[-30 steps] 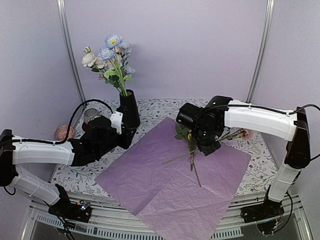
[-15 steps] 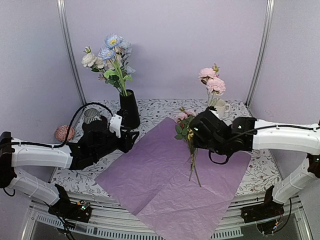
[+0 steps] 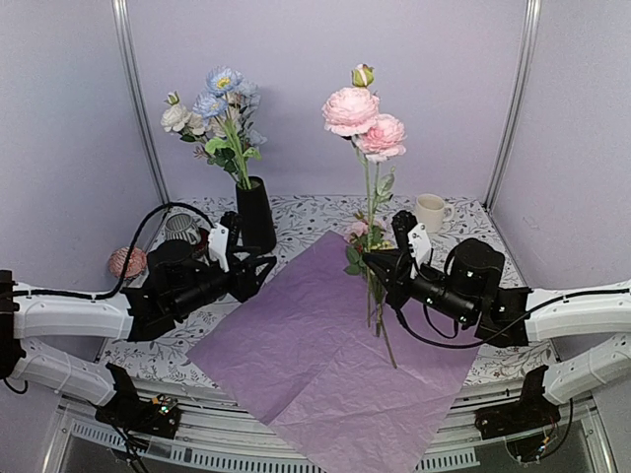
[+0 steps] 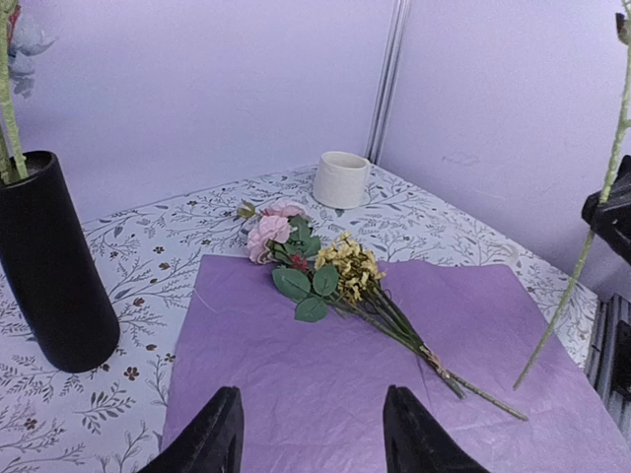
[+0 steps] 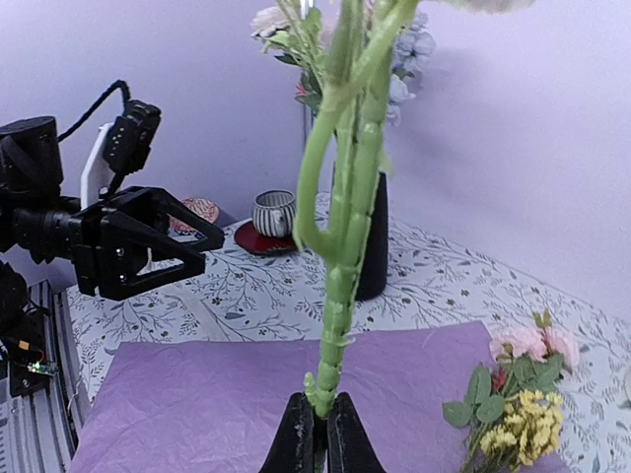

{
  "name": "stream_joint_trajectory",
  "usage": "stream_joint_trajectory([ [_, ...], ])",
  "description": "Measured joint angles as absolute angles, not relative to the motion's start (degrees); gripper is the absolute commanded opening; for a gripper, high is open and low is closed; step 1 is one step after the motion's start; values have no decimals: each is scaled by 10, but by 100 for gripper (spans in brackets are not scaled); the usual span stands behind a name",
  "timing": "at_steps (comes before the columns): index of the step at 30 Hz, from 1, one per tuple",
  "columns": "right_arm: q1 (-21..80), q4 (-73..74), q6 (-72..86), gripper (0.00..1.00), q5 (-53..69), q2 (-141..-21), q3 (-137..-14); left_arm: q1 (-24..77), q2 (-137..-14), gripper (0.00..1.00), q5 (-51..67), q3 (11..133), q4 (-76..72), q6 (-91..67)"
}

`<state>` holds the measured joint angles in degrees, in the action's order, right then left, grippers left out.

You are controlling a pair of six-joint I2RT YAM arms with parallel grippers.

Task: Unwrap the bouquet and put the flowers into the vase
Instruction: Pick up the fake flower from the flattened wrapping paper, then pass from the right arm to the left

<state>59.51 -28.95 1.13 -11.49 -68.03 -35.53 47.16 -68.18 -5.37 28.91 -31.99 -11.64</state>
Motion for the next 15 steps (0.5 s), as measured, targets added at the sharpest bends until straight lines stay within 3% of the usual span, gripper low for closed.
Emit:
stream_joint_trajectory([
  [7, 588, -404, -83, 2, -12, -758, -355, 464, -681, 77, -8, 266, -359, -128],
  [15, 588, -517, -119, 2, 86, -881, -373, 441, -686, 83, 71, 241, -426, -138],
])
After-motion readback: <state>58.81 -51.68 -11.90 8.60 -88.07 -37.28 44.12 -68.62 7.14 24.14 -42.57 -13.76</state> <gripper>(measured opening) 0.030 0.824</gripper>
